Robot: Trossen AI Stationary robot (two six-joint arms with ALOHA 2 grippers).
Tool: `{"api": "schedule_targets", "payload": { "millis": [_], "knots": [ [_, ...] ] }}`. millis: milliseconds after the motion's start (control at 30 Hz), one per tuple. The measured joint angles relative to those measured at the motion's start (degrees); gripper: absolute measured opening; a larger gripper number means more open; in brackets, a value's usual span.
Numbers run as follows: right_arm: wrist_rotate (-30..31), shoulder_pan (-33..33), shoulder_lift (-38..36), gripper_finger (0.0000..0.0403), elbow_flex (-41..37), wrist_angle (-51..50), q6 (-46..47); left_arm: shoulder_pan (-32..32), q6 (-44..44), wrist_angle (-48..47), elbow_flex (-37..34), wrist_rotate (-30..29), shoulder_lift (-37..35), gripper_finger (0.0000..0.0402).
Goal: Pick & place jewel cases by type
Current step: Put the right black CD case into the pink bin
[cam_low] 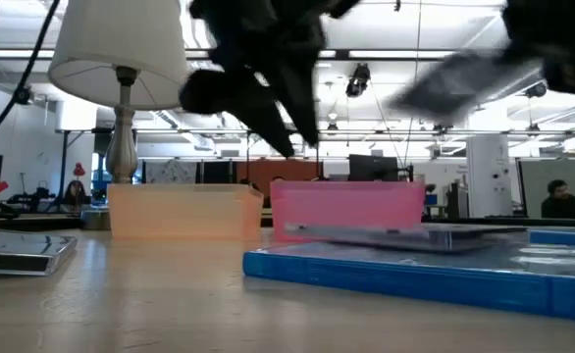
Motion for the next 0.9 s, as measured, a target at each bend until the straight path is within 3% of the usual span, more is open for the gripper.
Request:
{"api": "schedule_targets", "payload": {
  "millis": [100,267,400,633,800,900],
  "knots": [
    [3.14,-3.85,2.46,0.0024,-0.60,8.80,-3.07,-0.27,-3.56,1.17,-3.74,-5.25,-5.35,0.0117],
    [-0.65,-14.05,12.14,0.0024,-2.45,16.81,-6.67,-0.61,-7.96,8.66,-14.35,-7.91,-17.78,0.0117],
    [-10.41,-23.89,20.29,0.0026,-2.51,28.93,-11.35,-0.83,-10.70,19.47,-24.81,-7.30,-27.95,0.0117],
    [-28.96,-40.55,34.63,0.0029,-1.51,38.71,-11.18,-1.16,-15.36,22.65,-38.31,-9.70,-41.26,0.0117],
    [-39.32,-43.50,43.23,0.0073,2.70,38.44,-11.62,-1.28,-16.89,22.49,-44.20,-8.64,-48.41,0.0117],
    [-40.25,-42.68,46.82,0.0124,5.68,35.19,-12.34,-1.35,-17.02,22.76,-46.61,-8.61,-51.05,0.0117]
  ]
}}
